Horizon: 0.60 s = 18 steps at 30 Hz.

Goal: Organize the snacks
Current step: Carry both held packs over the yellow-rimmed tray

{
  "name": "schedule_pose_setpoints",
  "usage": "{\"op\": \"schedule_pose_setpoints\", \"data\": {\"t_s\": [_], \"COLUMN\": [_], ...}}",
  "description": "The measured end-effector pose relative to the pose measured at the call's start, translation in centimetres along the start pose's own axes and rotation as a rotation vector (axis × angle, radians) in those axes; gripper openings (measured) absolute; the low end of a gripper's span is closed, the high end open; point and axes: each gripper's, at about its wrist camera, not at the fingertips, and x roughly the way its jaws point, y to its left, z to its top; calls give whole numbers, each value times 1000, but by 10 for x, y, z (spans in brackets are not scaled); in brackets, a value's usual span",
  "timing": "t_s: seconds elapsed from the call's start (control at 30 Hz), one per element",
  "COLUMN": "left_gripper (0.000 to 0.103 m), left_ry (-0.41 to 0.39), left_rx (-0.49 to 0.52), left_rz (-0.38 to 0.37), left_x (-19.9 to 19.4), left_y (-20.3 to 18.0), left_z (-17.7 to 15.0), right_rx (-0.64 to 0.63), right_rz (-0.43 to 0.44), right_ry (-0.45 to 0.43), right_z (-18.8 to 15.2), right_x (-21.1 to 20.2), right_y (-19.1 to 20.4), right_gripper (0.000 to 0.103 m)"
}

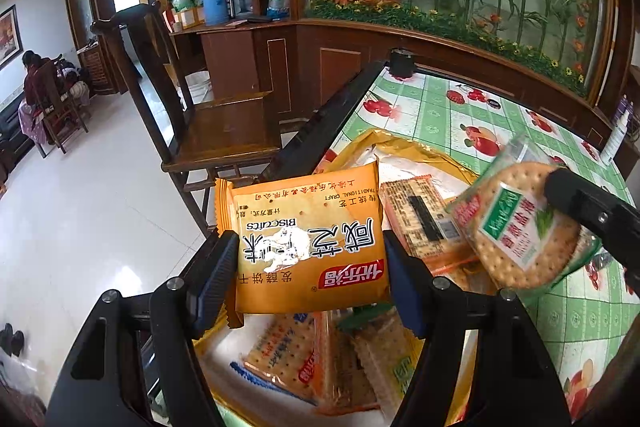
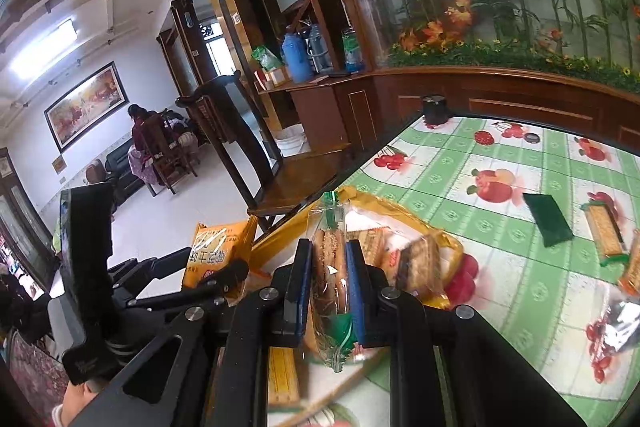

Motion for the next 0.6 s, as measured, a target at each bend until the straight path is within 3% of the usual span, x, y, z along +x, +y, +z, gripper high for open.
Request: {"op": "schedule_pose_setpoints", "data": {"t_s": [0.2, 0.6], "left_gripper": [70, 70], "left_ry": [23, 69], "left_rx": [16, 36], "left_rz": [14, 47], "left_x": [18, 43], "left_y": [-8, -16], "left_z": [9, 16], "right_rx": [53, 263], "right_rz": [20, 76], "right_ry": [-2, 45], "right_z": [8, -3], "right_x": [27, 69], "right_y": [-6, -58], "right_gripper": [17, 17]}}
